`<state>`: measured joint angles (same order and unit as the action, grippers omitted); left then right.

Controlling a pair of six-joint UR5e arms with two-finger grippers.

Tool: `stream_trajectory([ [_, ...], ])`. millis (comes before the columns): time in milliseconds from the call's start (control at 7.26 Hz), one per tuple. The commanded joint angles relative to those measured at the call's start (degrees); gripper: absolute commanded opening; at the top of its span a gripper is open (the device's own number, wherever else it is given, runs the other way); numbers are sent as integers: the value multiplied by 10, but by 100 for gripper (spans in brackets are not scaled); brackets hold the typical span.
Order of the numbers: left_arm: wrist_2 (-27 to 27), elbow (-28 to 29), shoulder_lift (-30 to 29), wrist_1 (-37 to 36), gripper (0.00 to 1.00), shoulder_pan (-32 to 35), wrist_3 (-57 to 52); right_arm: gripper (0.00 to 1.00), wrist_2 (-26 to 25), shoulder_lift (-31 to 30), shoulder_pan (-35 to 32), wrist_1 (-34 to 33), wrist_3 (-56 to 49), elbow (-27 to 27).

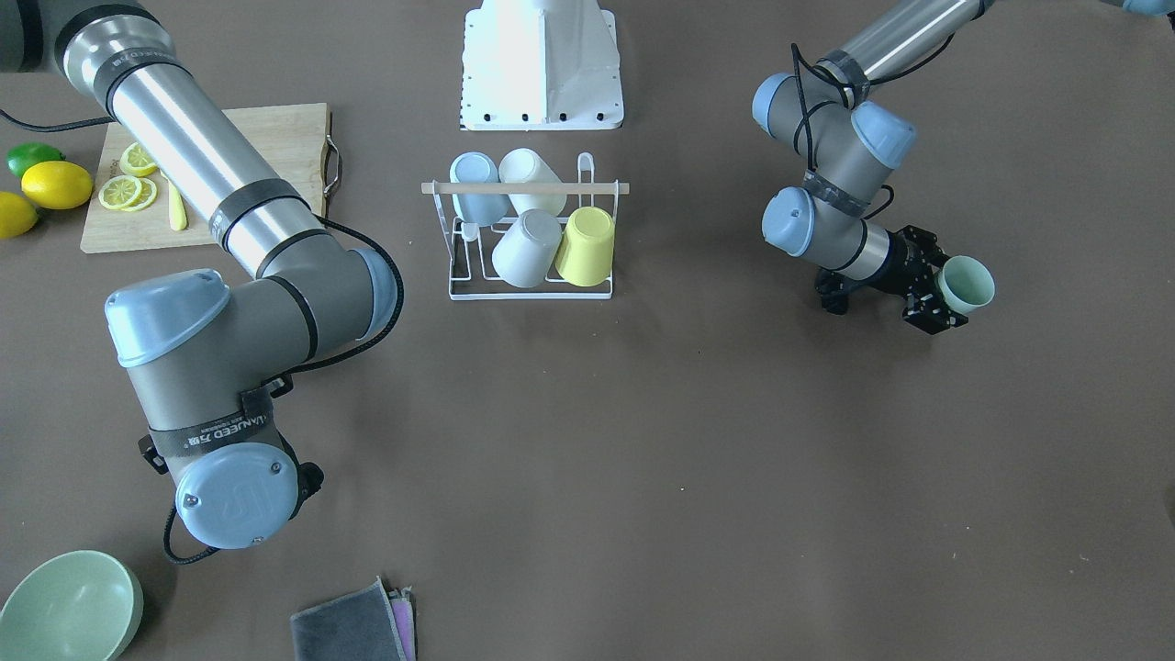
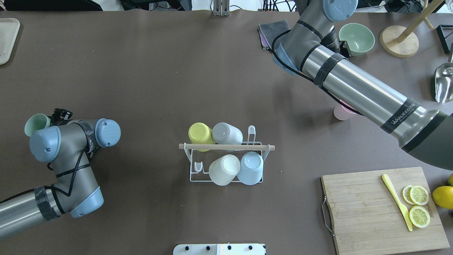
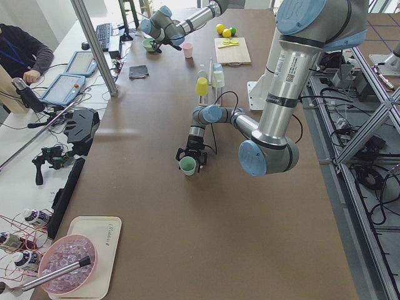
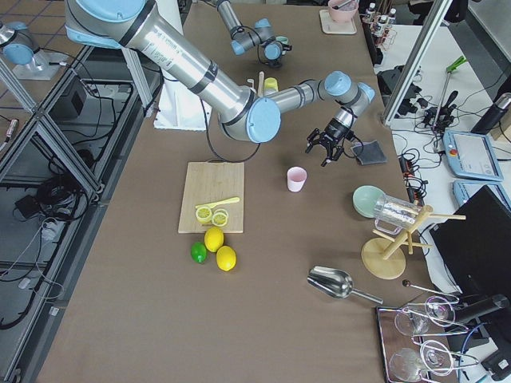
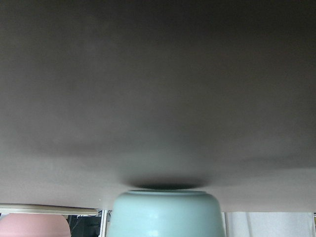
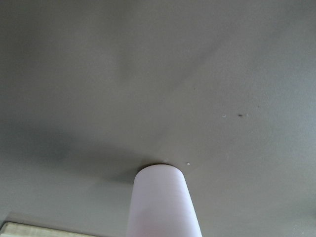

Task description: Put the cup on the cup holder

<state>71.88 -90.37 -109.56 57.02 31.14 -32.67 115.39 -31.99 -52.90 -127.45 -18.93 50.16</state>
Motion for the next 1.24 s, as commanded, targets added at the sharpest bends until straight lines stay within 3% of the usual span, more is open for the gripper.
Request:
stream_trajectory([
  [0,0,-1,2,5,99,4,1,99,-1,-4,5,7,-13,-10],
  [827,2,-4,15,20,97,8,0,99,-16,-17,38,7,-23,-19],
  [964,3,-10,29,42,76,8,-2,99,-27,-17,40,7,-25,-31],
  [1102,3,-26,32,42,45,8,-22,99,-35,-18,41,9,-33,-35],
])
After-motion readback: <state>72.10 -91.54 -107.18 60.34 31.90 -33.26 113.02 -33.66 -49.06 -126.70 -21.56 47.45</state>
